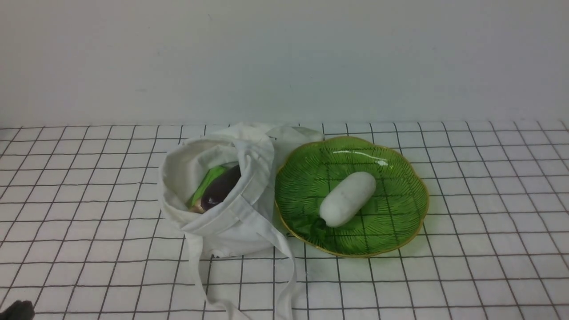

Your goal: Take vegetables from bag on white checkered tablecloth place on plate.

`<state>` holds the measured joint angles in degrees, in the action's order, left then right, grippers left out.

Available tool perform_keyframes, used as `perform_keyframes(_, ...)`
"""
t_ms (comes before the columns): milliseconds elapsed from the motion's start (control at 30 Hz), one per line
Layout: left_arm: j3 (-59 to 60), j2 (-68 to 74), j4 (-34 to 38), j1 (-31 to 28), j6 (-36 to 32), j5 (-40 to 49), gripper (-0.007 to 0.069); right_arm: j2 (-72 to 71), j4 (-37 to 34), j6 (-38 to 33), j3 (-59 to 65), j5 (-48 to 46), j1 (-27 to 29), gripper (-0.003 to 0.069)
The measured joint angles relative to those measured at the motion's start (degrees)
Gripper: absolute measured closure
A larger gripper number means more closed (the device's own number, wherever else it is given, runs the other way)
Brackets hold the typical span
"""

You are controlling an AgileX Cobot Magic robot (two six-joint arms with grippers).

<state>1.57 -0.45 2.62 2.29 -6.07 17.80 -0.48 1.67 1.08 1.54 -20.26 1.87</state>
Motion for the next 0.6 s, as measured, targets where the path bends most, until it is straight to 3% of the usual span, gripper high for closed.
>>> perform_keyframes(100, 0.1, -0.1, 0.0, -0.1, 0.0, 3.4, 0.0632, 0.0, 0.0, 0.0, 0.0, 0.0, 0.0, 0.0676)
perform_keyframes(600, 0.1, -0.1, 0.0, -0.2, 0.4, 3.6, 0.0632, 0.0, 0.0, 0.0, 0.0, -0.1, 0.0, 0.0676)
